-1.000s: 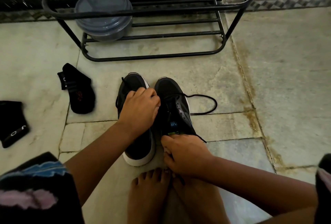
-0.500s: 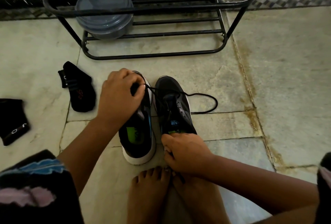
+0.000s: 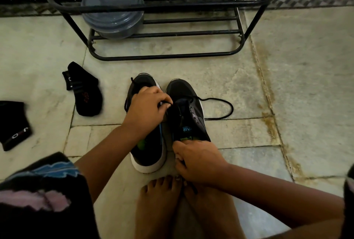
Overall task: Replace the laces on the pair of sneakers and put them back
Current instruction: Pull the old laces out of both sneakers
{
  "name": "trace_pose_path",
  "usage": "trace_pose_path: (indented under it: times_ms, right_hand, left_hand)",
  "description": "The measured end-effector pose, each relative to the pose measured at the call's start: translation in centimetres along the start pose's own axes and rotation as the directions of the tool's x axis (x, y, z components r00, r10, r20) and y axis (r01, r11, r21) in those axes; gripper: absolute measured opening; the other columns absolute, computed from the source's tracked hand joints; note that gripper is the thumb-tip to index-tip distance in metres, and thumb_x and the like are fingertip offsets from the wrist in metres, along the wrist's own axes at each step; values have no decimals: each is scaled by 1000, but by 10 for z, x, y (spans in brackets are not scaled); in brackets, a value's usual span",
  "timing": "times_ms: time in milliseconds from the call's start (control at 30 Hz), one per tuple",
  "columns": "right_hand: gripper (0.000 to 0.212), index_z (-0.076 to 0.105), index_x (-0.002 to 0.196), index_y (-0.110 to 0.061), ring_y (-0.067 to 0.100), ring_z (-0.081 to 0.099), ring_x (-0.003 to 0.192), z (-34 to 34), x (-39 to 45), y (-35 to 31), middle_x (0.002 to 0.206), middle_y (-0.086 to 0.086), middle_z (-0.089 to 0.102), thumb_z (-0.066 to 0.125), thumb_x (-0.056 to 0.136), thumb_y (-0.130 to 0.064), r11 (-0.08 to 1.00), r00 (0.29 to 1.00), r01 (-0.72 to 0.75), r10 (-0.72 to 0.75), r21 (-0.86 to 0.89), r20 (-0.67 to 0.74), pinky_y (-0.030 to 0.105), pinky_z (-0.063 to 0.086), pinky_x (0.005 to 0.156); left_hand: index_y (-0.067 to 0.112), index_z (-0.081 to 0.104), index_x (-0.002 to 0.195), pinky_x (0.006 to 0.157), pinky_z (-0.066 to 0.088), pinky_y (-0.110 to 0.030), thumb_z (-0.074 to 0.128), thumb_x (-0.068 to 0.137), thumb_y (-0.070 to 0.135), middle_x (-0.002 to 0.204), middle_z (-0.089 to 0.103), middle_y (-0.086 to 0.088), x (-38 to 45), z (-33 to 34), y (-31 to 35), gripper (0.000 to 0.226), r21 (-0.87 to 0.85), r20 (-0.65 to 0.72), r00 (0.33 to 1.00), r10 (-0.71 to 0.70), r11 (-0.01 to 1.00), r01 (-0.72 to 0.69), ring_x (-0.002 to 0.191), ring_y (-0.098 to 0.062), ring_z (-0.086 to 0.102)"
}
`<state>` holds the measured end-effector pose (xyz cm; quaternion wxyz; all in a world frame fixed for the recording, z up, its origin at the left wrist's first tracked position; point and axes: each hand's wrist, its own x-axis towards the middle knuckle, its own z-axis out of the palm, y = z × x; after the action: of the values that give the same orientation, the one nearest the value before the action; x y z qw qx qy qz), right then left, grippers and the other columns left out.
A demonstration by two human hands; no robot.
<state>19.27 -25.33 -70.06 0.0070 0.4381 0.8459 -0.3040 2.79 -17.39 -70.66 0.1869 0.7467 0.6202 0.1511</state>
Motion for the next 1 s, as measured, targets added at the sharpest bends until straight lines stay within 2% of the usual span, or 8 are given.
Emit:
trace_pose_path:
  times_ms: [133,333,467,600,700,800,867,1000]
  right_hand:
    - [12,37,88,-23,15,42,69,1,0,1,80,-2,47,43,94,-31,1000,1000,7,-7,19,6,24,27,51]
    - [16,48,99,-18,13,42,72,3,1,2,84,-3,49,41,95,-33,999,1000,15,-14,30,-17,16,21,52]
    - [20,50,102,-18,18,53,87,1,-2,5,98,1,57,44,95,-36,997,997,70,-69,41,-31,25,32,65]
    - [24,59,85,-20,7,42,83,-20,-1,11,88,-6,54,52,90,-42,981,989,144,-145,133,-3,20,34,67]
    - [18,63,77,-21,5,45,79,-46,5,19,79,-8,54,58,86,-36,971,987,113,-85,211,-140,17,36,68]
    - [10,66,88,-26,8,45,94,-64,20,29,92,-9,56,64,85,-35,996,987,28,-14,83,-163,21,33,76]
    - [21,63,102,-28,10,40,100,-68,29,37,102,-9,52,66,84,-37,998,995,-56,54,-25,-83,21,28,76]
    - [31,56,111,-22,16,45,104,-63,45,39,109,-1,50,66,82,-24,985,985,-173,173,-8,14,22,36,79]
  left_hand:
    - [20,72,92,87,37,-24,66,85,16,94,63,5,2,-20,1,10,-123,-191,978,-85,991,62,97,-17,53]
    - [19,62,104,91,32,-8,63,87,15,110,56,7,-8,-33,9,18,-271,-332,913,-236,951,147,111,-14,50]
    - [18,56,116,101,20,-9,68,82,16,129,42,7,-31,-16,29,36,-240,-260,952,-162,966,99,127,-6,30]
    - [17,60,101,95,32,-9,67,85,18,111,54,11,-44,-1,31,18,-305,-132,986,-99,951,55,113,-7,50]
    - [17,60,102,87,30,-2,68,84,22,105,55,11,-44,4,24,21,-272,-68,993,-96,959,74,106,-8,52]
    - [17,51,124,96,26,-10,66,84,31,123,51,5,-47,9,23,45,-192,74,996,-55,979,68,120,-10,42]
    - [16,38,136,107,25,-20,64,85,29,138,41,1,-52,13,25,59,-182,149,989,-18,982,46,133,-12,29]
    - [12,26,144,116,13,-24,53,84,12,147,31,-5,-63,26,35,66,-136,157,988,10,991,12,140,-15,17]
